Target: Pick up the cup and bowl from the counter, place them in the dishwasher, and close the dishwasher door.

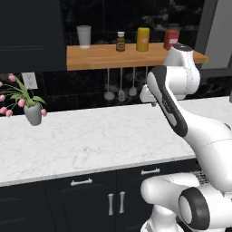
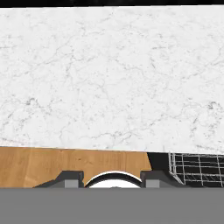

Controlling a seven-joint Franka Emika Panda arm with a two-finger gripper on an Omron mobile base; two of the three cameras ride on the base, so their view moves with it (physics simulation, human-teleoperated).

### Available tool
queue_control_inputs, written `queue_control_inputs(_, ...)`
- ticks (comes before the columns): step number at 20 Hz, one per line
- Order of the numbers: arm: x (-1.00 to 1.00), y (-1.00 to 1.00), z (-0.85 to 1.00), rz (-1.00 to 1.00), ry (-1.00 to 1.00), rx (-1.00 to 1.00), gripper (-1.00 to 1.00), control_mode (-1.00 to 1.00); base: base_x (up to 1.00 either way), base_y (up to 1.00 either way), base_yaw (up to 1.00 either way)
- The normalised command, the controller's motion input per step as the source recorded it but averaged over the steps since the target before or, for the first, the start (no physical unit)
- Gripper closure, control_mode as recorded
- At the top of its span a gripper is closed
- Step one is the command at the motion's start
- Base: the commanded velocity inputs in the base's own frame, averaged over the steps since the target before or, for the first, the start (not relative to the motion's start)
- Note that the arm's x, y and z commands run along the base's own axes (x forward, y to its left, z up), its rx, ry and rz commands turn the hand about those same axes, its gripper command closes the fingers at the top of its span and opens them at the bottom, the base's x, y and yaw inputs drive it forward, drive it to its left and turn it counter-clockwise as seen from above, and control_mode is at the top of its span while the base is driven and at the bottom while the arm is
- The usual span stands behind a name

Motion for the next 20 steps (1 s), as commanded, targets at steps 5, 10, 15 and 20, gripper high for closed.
queue_control_inputs(5,0.01,-0.39,-0.09,-0.05,0.04,0.01,-1.0,-1.0,0.0,0.0,0.0)
queue_control_inputs(10,0.06,-0.73,-0.51,-0.16,0.1,-0.08,-1.0,-1.0,0.0,0.0,0.0)
queue_control_inputs(15,0.36,-0.85,-0.47,-0.1,0.12,-0.17,-1.0,-1.0,0.0,0.0,0.0)
queue_control_inputs(20,0.06,-1.0,-0.26,-0.09,0.06,-0.15,-1.0,-1.0,0.0,0.0,0.0)
